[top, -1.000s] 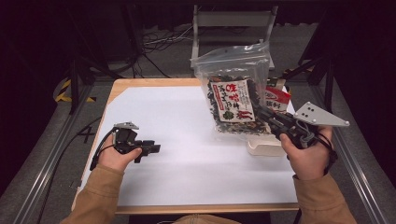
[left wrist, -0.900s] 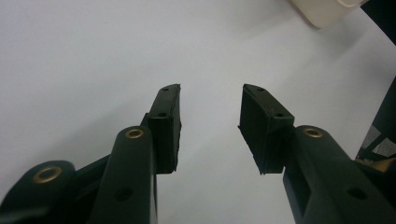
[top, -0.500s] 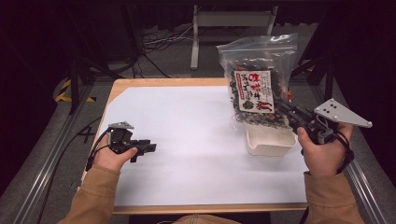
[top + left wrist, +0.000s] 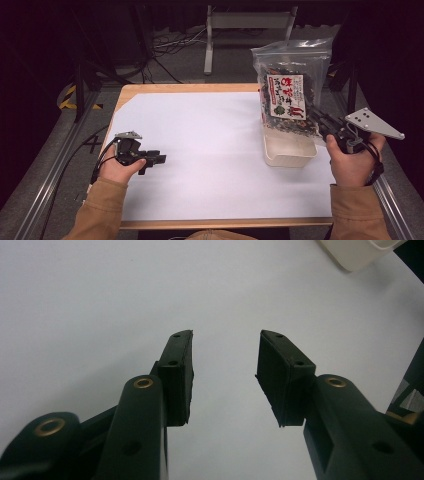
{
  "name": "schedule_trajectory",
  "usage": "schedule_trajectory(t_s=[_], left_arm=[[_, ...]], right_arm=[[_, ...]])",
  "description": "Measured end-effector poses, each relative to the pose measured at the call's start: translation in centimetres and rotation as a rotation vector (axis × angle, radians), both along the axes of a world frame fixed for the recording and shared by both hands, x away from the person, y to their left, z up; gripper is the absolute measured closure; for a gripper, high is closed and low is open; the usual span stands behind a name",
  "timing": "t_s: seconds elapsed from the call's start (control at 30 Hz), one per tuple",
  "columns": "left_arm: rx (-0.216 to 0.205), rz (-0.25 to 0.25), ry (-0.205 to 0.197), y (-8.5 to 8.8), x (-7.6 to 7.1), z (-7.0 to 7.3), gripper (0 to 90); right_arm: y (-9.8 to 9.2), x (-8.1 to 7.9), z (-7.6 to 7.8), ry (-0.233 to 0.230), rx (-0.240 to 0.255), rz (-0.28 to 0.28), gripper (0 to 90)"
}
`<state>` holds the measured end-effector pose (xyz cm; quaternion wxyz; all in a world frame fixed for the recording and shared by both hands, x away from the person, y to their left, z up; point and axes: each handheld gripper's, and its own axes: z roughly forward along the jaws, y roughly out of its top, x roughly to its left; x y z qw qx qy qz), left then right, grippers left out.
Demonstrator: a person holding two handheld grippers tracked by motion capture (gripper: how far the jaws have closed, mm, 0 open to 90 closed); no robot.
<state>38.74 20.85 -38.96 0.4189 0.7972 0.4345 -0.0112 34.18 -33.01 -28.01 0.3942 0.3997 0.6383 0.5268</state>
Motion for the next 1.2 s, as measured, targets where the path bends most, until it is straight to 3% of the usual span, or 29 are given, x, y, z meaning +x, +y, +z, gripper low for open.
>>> schedule_trajectory(t_s=[0.5, 0.77, 1.0, 1.2], left_arm=[[0.008, -0.005, 0.005, 0.0, 0.0, -0.2, 58.2], [0.009, -0.008, 0.006, -0.1, -0.1, -0.4, 58.1], [0.014, -0.015, 0.010, -0.3, 0.0, -0.5, 58.0], [0.008, -0.015, 0.011, -0.4, -0.1, -0.5, 57.8]], right_arm=[[-0.6, 1.1, -2.2, -0.004, -0.048, -0.082, 83.3], [0.3, 2.4, -4.9, 0.024, -0.085, -0.080, 83.1], [-0.2, 2.3, -6.0, 0.023, -0.021, -0.070, 82.7], [-0.3, 1.7, -7.0, 0.076, -0.003, -0.054, 82.1]])
